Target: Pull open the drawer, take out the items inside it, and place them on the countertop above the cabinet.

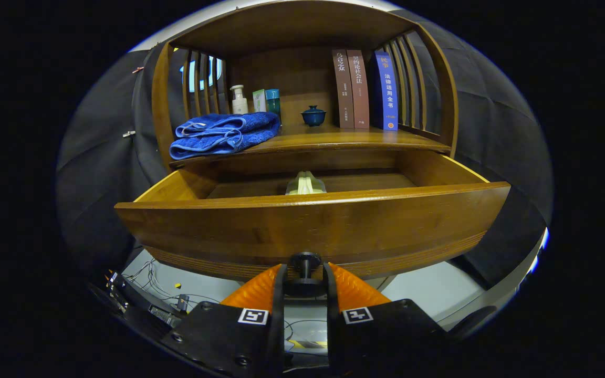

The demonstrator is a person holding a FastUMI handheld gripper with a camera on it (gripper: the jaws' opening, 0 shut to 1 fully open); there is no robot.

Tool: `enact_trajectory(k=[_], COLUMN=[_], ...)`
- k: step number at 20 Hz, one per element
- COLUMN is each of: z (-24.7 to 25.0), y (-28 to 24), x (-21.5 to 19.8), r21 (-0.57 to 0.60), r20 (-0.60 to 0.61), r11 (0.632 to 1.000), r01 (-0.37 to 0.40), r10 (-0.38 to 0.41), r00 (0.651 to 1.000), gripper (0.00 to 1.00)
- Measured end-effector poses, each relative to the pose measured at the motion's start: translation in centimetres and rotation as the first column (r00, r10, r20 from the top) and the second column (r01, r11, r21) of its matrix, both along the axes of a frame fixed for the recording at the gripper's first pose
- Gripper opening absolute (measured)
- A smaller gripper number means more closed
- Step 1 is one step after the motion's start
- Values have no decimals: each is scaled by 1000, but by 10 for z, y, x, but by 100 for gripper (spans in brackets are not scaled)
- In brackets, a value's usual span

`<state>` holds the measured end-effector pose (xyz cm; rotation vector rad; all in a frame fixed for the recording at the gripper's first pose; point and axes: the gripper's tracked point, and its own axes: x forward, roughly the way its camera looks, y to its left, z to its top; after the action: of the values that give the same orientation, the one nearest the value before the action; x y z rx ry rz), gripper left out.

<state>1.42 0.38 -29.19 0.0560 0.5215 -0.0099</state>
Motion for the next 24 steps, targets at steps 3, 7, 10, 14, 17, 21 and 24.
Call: enact_trajectory(k=[3,7,10,14,17,21,24], z=[-6,-9,-10,-10,13,64,101], y=[1,2,3,3,1,1,4], x=[-27,-42,-43,-45,-56,-52,-29], r21=[34,60,50,47,64,63,84], r20=[-39,-46,-44,-57,-21,46,69], r11=[999,998,999,999,998,998,996], r01=[5,0,-10,-19,-5,-15,-31], r10=[-3,3,13,21,6,12,25], r00=[999,999,999,998,1000,999,997], gripper=[37,37,38,42,74,97,96])
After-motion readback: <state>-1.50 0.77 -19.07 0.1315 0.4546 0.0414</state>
